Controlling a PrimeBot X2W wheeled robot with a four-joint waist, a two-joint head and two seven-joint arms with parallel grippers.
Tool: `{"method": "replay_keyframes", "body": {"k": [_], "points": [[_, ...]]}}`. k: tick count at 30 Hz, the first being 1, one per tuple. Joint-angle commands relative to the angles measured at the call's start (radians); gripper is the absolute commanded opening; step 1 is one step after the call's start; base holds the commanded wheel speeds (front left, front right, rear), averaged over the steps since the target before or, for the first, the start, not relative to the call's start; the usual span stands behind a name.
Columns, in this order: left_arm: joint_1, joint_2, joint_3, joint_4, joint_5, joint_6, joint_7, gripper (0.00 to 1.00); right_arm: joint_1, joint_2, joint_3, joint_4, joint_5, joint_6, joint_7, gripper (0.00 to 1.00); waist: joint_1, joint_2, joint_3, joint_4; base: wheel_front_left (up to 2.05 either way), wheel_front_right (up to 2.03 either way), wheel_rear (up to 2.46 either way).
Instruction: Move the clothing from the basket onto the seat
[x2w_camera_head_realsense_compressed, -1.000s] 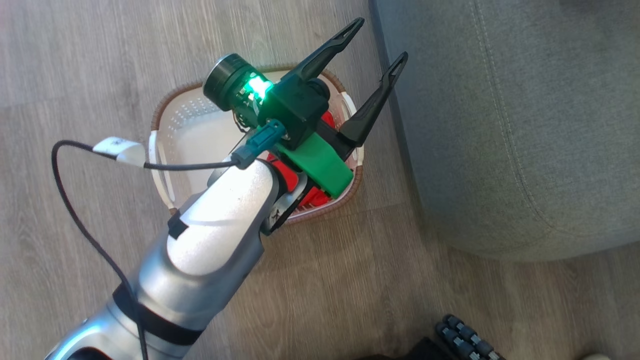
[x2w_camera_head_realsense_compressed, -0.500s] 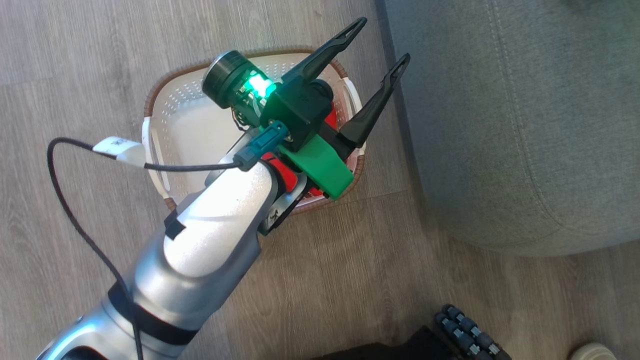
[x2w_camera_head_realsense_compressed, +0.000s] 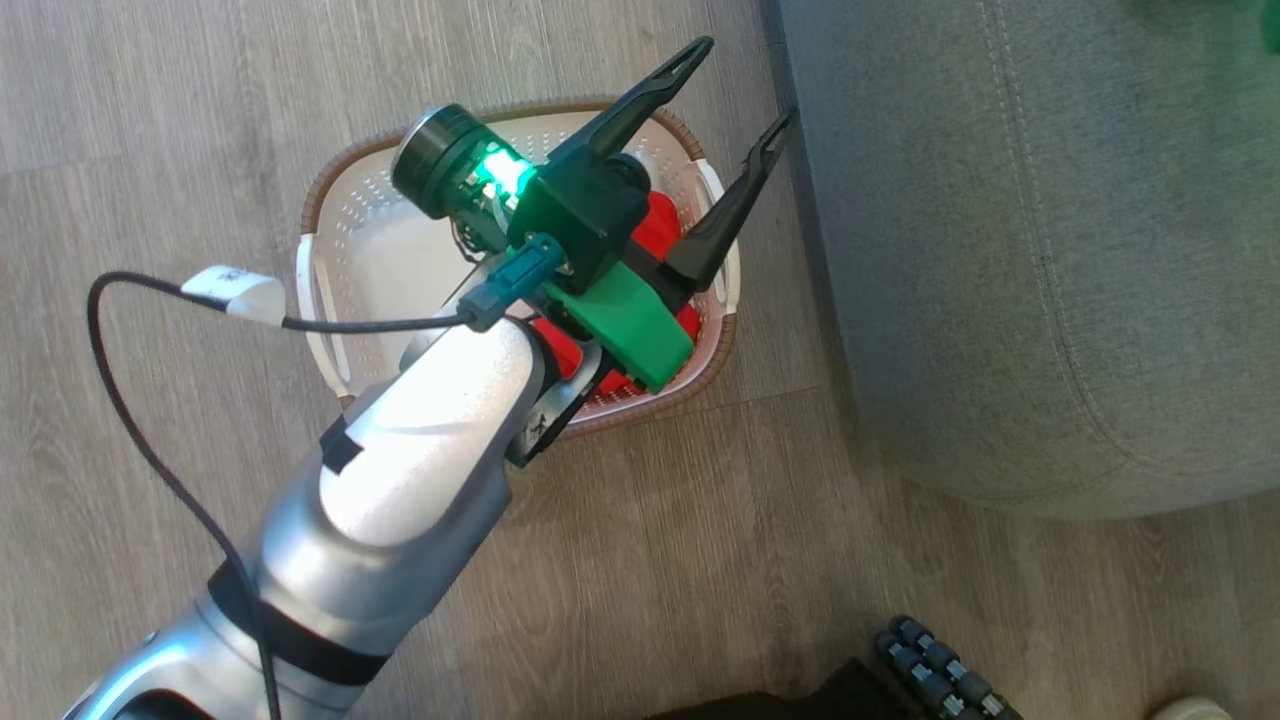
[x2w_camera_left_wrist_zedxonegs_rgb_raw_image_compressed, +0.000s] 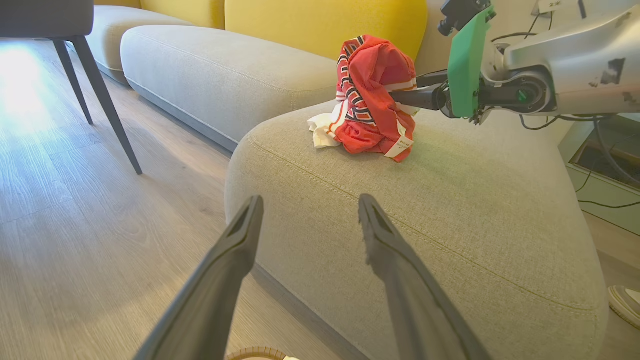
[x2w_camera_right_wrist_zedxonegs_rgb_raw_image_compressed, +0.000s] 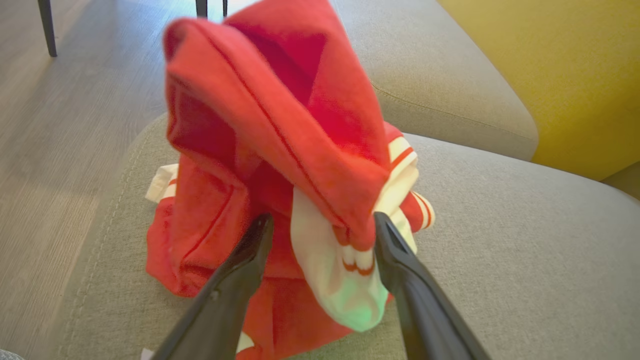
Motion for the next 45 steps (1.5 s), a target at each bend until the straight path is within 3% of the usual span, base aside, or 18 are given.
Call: {"method": "replay_keyframes", "body": {"k": [1, 15, 25, 33, 38, 45], "points": [[-0.012, 0.016, 0.022, -0.028, -0.004, 0.003, -0.005, 1.00, 0.015, -0.003, 0.008, -0.017, 0.007, 0.000, -0.010, 1.00, -0.0001, 0.0000, -0.003, -0.002, 0.00, 0.00, 0.00], [0.053, 0.021, 0.056, 0.026, -0.064, 0.022, -0.038, 1.00, 0.086, 0.004, 0.193, -0.075, 0.135, 0.000, -0.035, 1.00, -0.0001, 0.0000, -0.131, -0.025, 0.00, 0.00, 0.00], [0.140, 0.020, 0.116, 0.084, -0.122, 0.042, -0.067, 1.00, 0.171, -0.019, 0.318, -0.193, 0.284, 0.000, -0.037, 1.00, -0.0001, 0.0000, -0.268, 0.031, 0.00, 0.00, 0.00], [0.204, 0.032, 0.193, 0.115, -0.156, 0.059, -0.074, 1.00, 0.239, -0.012, 0.338, -0.276, 0.366, 0.000, -0.038, 1.00, -0.0001, 0.0000, -0.353, 0.099, 0.00, 0.00, 0.00], [0.258, 0.043, 0.261, 0.104, -0.156, 0.082, -0.075, 1.00, 0.296, 0.005, 0.299, -0.340, 0.392, 0.000, -0.040, 1.00, -0.0001, 0.0000, -0.394, 0.143, 0.00, 0.00, 0.00], [0.363, 0.055, 0.363, 0.078, -0.138, 0.114, -0.075, 1.00, 0.430, 0.031, 0.226, -0.482, 0.344, 0.000, -0.041, 1.00, -0.0001, 0.0000, -0.436, 0.190, 0.00, 0.00, 0.00]]}}
